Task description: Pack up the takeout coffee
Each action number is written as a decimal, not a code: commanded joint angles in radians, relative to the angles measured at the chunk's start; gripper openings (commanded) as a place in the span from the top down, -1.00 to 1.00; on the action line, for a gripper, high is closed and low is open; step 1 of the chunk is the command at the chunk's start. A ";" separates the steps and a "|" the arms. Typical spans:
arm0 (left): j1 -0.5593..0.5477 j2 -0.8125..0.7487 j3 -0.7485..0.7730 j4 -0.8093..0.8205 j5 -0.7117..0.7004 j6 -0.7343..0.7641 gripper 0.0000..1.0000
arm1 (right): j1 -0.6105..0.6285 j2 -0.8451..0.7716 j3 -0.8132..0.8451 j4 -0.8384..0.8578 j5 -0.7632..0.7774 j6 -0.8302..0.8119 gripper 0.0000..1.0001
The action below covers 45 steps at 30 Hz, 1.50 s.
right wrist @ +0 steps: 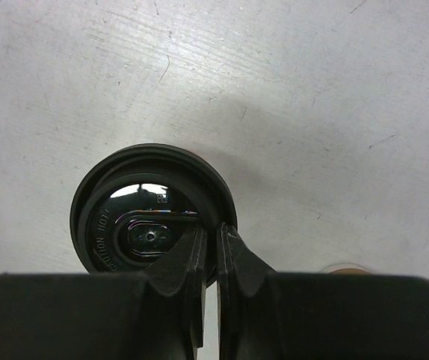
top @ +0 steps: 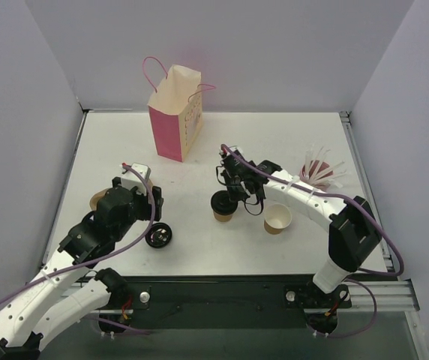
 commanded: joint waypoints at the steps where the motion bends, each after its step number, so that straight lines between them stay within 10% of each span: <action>1: 0.003 -0.020 -0.001 0.007 -0.049 0.017 -0.68 | -0.005 -0.010 0.027 -0.038 0.089 -0.029 1.00; 24: 0.001 -0.017 -0.007 0.010 -0.032 0.027 -0.68 | -0.499 0.272 0.370 -0.032 0.077 0.020 1.00; 36: 0.001 -0.007 -0.006 0.005 -0.056 0.037 -0.73 | -0.509 0.234 0.401 -0.039 0.075 0.056 0.27; 45: 0.004 0.126 0.141 -0.073 -0.096 -0.088 -0.86 | -0.495 -0.022 0.311 -0.110 -0.027 -0.026 0.13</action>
